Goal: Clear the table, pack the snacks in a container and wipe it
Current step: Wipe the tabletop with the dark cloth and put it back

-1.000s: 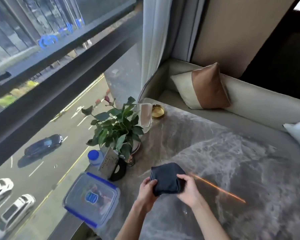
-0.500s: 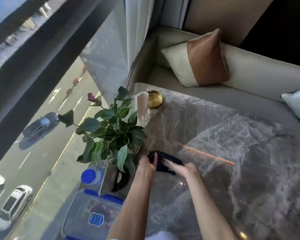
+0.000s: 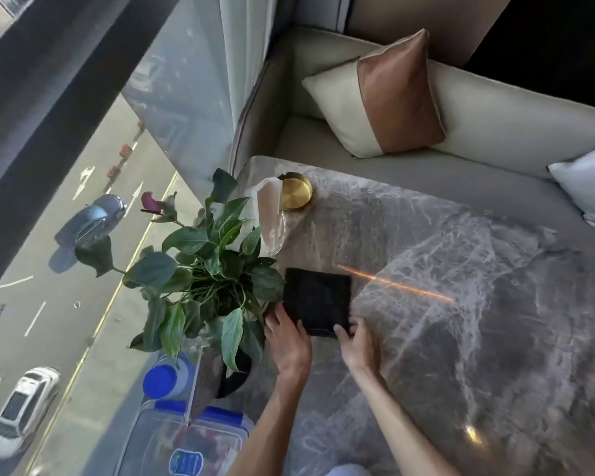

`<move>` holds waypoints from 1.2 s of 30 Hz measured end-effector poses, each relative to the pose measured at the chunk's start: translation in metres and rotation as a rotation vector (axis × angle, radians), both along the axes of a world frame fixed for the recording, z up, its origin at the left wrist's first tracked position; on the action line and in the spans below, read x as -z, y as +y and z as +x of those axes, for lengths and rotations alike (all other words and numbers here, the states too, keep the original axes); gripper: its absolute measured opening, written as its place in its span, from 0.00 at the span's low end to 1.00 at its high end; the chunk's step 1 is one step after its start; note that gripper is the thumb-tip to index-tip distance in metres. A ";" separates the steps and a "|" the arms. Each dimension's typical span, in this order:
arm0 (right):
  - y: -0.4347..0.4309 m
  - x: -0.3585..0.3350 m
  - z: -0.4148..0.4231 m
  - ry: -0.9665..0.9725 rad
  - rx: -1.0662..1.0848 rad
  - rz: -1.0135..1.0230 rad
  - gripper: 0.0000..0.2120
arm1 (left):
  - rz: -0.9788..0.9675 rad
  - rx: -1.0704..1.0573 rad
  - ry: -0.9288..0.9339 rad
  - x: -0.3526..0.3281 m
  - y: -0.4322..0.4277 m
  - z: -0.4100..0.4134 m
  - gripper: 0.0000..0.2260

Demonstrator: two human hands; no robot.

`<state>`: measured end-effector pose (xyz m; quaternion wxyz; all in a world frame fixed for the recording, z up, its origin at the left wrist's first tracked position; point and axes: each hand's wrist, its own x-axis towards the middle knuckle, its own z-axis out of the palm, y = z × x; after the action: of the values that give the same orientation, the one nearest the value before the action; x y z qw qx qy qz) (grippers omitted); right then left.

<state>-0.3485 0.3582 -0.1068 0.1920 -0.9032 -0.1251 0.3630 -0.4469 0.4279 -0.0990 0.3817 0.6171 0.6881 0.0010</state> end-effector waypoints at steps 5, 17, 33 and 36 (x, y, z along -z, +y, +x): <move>0.004 0.007 -0.014 0.046 0.100 0.044 0.12 | -0.024 0.168 0.152 -0.001 0.012 0.010 0.34; 0.005 0.005 0.026 -0.399 -0.829 -0.020 0.45 | 0.106 0.847 0.311 0.008 0.038 0.015 0.39; -0.004 0.016 0.024 -0.377 -0.995 -0.142 0.45 | 0.070 0.990 0.358 0.023 0.034 0.000 0.47; -0.002 0.020 0.021 -0.389 -0.938 -0.119 0.46 | 0.091 1.003 0.357 0.029 0.037 -0.004 0.49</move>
<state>-0.3275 0.3562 -0.1272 -0.0702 -0.8100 -0.5296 0.2420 -0.4508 0.4654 -0.1277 0.1849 0.8768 0.3620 -0.2568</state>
